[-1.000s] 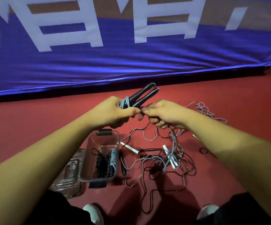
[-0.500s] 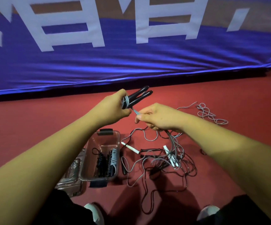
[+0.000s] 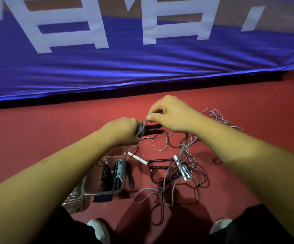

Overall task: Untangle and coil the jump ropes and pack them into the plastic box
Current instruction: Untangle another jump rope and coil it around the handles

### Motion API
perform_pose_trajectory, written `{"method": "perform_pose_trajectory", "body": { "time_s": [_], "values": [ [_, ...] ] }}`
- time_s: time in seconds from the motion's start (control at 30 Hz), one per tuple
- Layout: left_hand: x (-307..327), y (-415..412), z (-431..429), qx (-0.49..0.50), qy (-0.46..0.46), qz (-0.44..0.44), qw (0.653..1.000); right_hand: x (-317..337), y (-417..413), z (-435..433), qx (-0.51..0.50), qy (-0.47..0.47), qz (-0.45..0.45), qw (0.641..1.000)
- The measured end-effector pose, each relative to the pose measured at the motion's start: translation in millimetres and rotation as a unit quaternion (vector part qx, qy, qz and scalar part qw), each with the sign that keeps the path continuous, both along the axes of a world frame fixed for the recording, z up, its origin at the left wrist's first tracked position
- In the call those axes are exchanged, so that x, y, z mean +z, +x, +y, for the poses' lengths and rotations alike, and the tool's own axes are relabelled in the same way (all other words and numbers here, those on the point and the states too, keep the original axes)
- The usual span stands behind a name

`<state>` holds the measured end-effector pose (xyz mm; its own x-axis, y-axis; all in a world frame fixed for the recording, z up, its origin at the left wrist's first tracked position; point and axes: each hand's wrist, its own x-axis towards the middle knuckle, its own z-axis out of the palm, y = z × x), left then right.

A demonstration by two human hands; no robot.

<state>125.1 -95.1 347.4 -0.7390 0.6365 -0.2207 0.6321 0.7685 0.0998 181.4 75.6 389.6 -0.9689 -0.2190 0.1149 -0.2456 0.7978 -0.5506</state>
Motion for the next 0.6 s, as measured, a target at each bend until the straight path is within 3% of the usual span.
{"method": "perform_pose_trajectory", "body": {
  "time_s": [0.13, 0.33, 0.47, 0.6],
  "values": [
    [6.5, 14.2, 6.1, -0.037, 0.033, -0.085, 0.995, 4.8, -4.7, 19.1, -0.022, -0.037, 0.019, 0.999],
    [15.0, 26.5, 4.4, -0.107, 0.152, -0.201, 0.962, -2.9, -8.7, 41.8, -0.016, -0.131, -0.044, 0.990],
    [27.4, 26.2, -5.3, -0.091, 0.248, -0.247, 0.932, -18.9, -8.9, 45.9, -0.021, -0.242, -0.108, 0.964],
    [31.7, 27.4, -7.5, -0.058, 0.325, -0.230, 0.915, -32.0, -6.8, 42.3, 0.000, -0.352, -0.187, 0.917]
  ]
}}
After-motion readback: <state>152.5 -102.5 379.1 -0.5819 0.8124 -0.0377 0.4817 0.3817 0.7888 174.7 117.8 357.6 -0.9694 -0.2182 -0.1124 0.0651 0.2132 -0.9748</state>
